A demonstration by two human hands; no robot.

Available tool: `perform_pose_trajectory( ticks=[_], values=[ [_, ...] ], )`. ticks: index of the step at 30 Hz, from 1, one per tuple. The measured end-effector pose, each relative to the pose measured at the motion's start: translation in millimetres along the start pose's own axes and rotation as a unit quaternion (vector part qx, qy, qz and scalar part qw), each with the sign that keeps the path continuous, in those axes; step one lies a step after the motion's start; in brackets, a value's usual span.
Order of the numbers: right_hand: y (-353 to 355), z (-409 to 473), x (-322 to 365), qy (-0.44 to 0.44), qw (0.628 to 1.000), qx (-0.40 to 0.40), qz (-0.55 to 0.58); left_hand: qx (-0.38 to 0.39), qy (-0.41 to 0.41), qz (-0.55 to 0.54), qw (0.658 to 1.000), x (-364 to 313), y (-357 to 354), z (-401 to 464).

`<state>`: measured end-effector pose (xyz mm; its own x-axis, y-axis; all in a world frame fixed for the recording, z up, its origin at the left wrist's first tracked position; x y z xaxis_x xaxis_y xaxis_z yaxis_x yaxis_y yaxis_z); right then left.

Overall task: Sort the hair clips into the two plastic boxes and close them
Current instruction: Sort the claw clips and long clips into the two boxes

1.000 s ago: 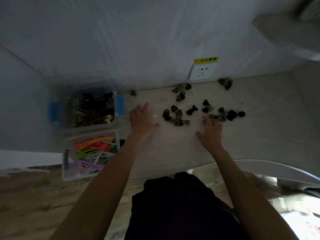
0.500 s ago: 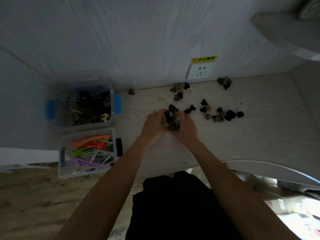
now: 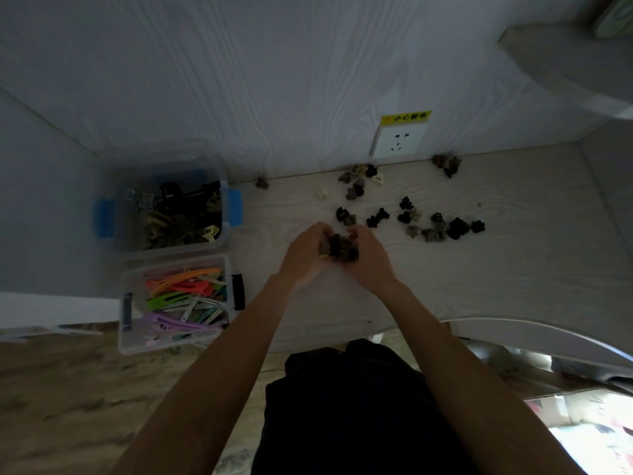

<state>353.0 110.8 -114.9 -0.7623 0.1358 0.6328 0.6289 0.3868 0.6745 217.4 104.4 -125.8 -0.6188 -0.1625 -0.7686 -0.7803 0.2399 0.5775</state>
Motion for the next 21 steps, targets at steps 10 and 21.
perform_pose_trajectory(
  ticks=[10, 21],
  values=[
    [-1.7, 1.3, 7.2, -0.032, 0.998, 0.030, 0.042, 0.011, 0.026, -0.036, 0.999, -4.5, 4.8, -7.8],
    [10.1, -4.0, 42.7, -0.018, 0.975, 0.030, 0.221, -0.105, 0.000, -0.114, 0.988, -15.3, 46.8, -27.0]
  ],
)
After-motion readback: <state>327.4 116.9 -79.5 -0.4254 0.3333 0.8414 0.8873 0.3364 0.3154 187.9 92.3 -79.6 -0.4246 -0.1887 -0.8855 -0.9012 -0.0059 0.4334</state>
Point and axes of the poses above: each hand's wrist, its own z-axis towards the middle knuckle, its own y-axis out of the back of the hand, x = y × z, the point moved 2 cm from there along z, towards the middle knuckle, and after that the axes turned 3 degrees about -y, right-handed, at the moved point
